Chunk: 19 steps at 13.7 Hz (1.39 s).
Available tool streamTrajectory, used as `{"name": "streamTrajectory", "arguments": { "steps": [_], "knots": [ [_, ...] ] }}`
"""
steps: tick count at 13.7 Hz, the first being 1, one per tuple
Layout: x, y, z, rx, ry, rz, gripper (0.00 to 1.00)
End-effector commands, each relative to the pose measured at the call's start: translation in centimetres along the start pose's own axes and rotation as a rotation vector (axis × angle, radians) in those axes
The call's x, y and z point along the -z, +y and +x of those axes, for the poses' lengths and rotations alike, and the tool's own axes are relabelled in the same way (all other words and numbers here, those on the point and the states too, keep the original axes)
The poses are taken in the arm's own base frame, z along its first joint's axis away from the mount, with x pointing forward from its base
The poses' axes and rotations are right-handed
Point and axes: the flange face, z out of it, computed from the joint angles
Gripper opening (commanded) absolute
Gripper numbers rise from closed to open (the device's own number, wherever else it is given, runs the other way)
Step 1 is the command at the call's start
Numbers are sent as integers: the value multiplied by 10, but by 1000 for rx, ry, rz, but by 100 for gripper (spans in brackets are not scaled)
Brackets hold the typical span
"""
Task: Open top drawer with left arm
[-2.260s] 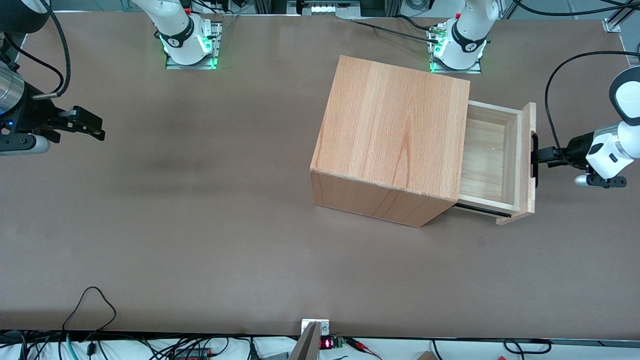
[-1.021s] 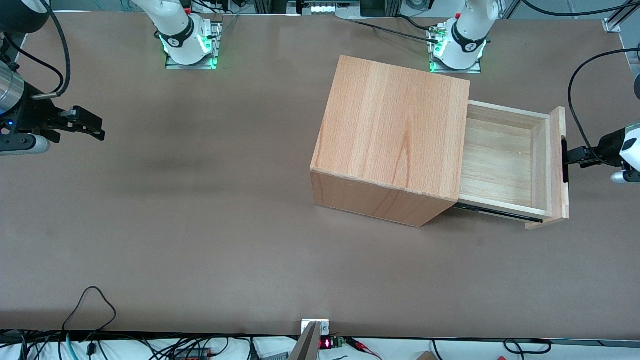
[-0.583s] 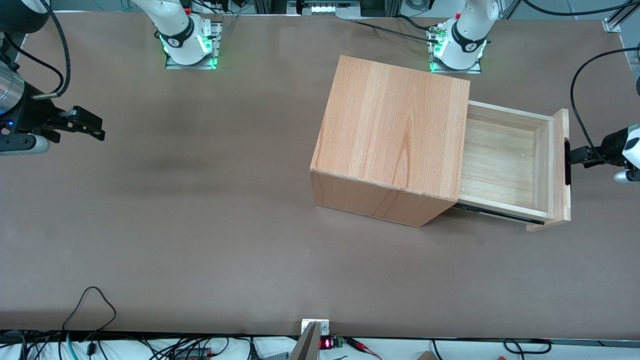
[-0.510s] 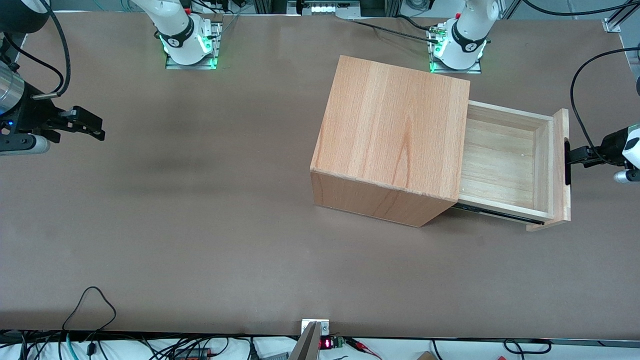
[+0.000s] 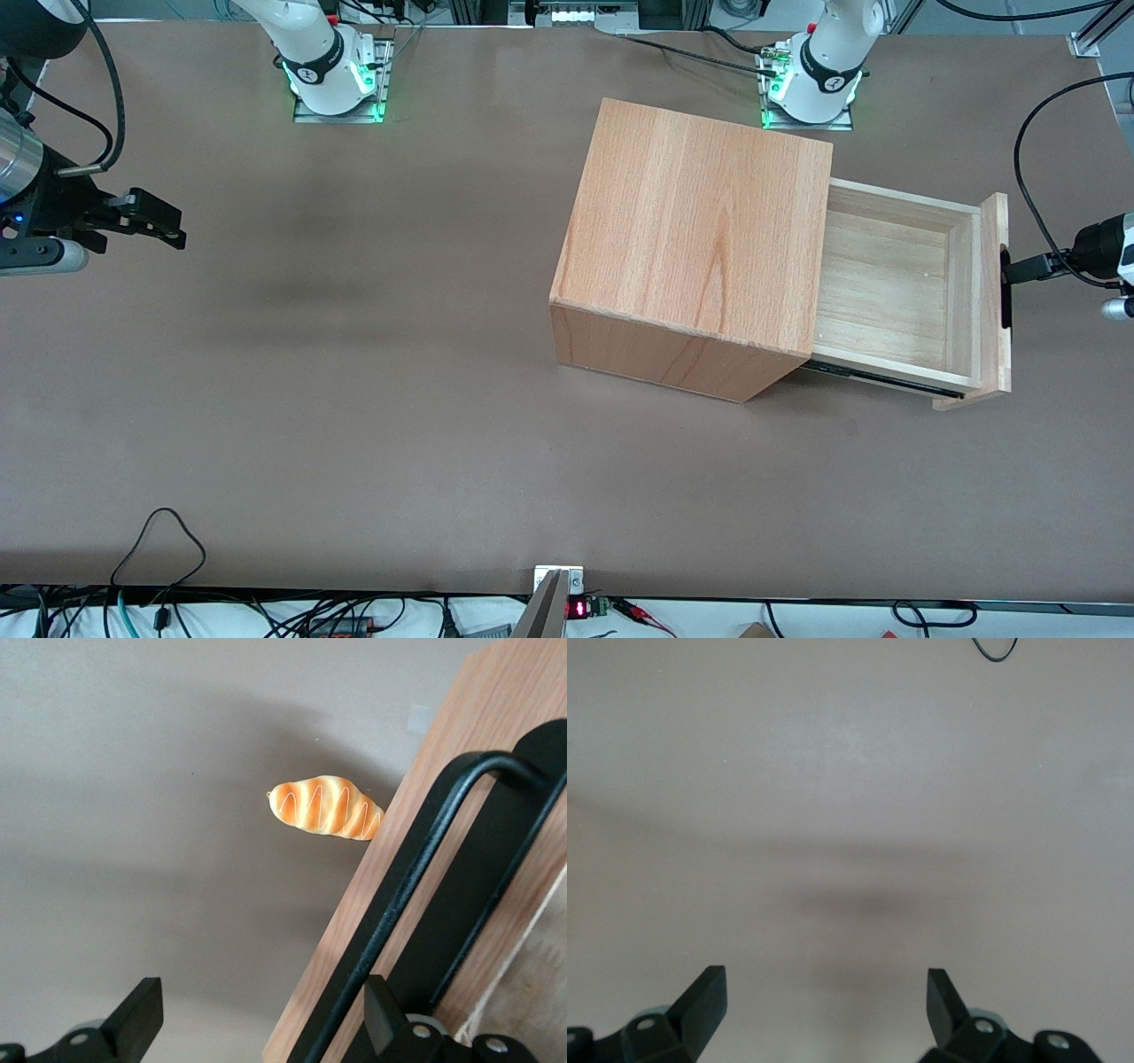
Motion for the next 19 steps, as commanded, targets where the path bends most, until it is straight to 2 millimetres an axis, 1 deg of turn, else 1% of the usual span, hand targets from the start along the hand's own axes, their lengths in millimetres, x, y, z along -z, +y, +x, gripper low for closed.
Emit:
{"name": "streamTrajectory", "arguments": {
  "steps": [1, 11, 14, 17, 18, 19],
  "knots": [
    [13, 1, -4, 21, -7, 28, 100],
    [21, 3, -6, 31, -3, 57, 100],
    [36, 7, -10, 35, -5, 70, 100],
    [57, 16, -23, 48, -3, 67, 100],
    [64, 25, -29, 46, -10, 75, 100],
    [75, 33, -35, 48, -5, 91, 100]
  ]
}}
